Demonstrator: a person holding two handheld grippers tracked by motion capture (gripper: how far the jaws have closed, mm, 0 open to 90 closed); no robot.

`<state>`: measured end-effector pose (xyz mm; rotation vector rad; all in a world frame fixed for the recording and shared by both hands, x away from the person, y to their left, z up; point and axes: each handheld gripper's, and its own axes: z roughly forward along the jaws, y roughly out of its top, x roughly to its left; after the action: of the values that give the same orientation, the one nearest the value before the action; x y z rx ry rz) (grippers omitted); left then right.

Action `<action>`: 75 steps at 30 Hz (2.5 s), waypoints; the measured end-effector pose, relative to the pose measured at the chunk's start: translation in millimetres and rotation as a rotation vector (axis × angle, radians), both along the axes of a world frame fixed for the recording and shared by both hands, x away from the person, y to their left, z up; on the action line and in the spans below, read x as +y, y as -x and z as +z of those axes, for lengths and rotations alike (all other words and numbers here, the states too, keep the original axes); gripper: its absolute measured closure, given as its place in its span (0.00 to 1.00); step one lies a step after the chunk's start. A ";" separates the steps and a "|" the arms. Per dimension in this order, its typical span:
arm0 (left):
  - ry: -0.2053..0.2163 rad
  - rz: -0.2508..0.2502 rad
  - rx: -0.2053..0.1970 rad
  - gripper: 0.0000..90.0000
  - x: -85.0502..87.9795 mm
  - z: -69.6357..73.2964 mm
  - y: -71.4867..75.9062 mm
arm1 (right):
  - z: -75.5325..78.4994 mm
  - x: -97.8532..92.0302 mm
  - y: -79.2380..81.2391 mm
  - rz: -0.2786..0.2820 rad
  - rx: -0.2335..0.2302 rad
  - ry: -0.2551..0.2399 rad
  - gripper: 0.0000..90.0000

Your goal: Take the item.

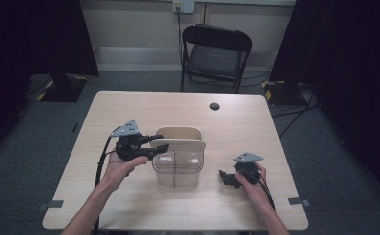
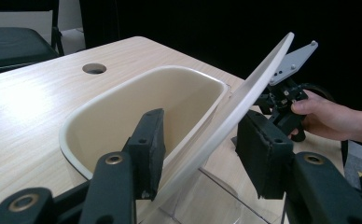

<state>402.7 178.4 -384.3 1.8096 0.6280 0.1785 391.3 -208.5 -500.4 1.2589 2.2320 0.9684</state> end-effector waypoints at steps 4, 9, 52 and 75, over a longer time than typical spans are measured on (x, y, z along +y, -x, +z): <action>0.003 0.002 0.004 0.57 0.8 0.1 -1.6 | 0.0 0.0 0.0 0.000 0.000 0.000 0.15; 0.004 -0.009 0.000 0.58 -3.2 6.0 -2.7 | -0.1 0.0 -0.3 0.002 -0.002 0.000 0.15; 0.007 -0.007 0.003 0.63 -4.3 7.9 -4.9 | -0.1 -0.1 -0.3 0.002 -0.002 0.001 0.15; 0.011 -0.003 0.007 0.63 -3.8 7.3 -5.3 | 0.0 0.0 -0.2 0.001 -0.001 0.000 0.15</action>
<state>408.0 174.6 -377.0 1.8010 0.6302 0.1658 391.5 -208.5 -500.5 1.2577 2.2321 0.9686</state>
